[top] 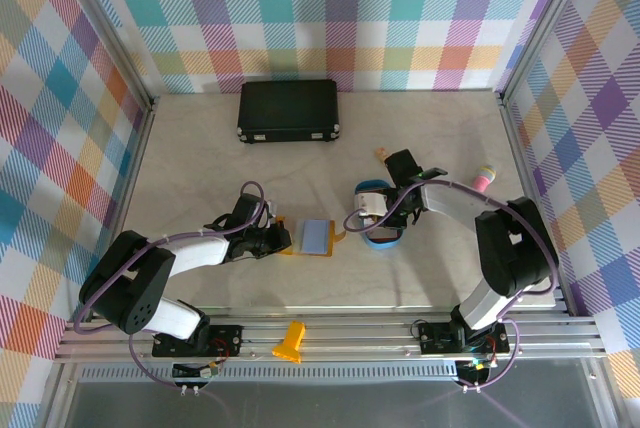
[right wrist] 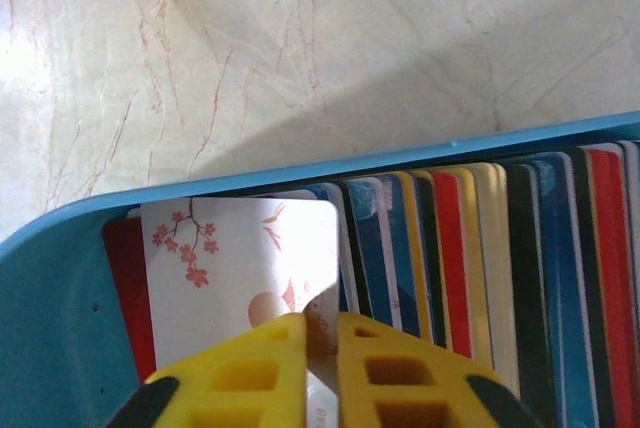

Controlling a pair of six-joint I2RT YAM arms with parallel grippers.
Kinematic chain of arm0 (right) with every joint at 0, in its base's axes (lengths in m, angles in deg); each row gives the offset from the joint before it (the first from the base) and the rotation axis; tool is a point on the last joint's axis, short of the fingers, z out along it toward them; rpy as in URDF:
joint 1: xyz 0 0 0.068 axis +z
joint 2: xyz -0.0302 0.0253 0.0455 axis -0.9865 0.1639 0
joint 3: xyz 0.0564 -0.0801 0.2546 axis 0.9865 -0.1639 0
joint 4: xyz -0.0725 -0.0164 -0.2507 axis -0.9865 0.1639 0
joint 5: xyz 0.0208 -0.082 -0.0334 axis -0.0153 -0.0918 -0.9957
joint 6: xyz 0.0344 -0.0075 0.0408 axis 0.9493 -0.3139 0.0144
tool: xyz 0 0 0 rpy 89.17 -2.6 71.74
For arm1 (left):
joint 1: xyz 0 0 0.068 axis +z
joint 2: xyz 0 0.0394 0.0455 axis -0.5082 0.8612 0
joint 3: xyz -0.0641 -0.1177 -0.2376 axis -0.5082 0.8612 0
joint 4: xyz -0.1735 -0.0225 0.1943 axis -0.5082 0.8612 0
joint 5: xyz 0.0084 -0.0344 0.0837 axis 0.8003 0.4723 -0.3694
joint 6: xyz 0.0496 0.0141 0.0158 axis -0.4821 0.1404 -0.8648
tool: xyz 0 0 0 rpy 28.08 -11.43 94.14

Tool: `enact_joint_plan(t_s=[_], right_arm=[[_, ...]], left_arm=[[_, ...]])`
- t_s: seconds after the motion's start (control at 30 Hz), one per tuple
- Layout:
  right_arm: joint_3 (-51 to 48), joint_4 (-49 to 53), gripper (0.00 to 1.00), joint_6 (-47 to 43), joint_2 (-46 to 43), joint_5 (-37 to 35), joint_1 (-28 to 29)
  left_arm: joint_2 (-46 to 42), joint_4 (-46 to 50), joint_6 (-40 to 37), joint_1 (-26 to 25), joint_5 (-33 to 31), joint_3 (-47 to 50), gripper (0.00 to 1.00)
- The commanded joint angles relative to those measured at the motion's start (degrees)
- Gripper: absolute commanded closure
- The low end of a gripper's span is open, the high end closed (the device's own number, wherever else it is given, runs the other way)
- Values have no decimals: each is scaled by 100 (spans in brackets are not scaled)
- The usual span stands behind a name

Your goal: Put the credit cards into the card holder

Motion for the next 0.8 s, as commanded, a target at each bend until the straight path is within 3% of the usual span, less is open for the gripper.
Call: enact_joint_plan(t_s=[0.0, 0.13, 0.77], right_arm=[[-127, 0, 93, -53, -88, -37, 24], [-124, 110, 100, -49, -230, -39, 30], [54, 1235, 100, 647, -1005, 231, 60]], left_arm=[[30, 69, 7, -31, 19, 32, 100], [16, 86, 7, -31, 7, 34, 100], [16, -27, 69, -31, 5, 138, 100]])
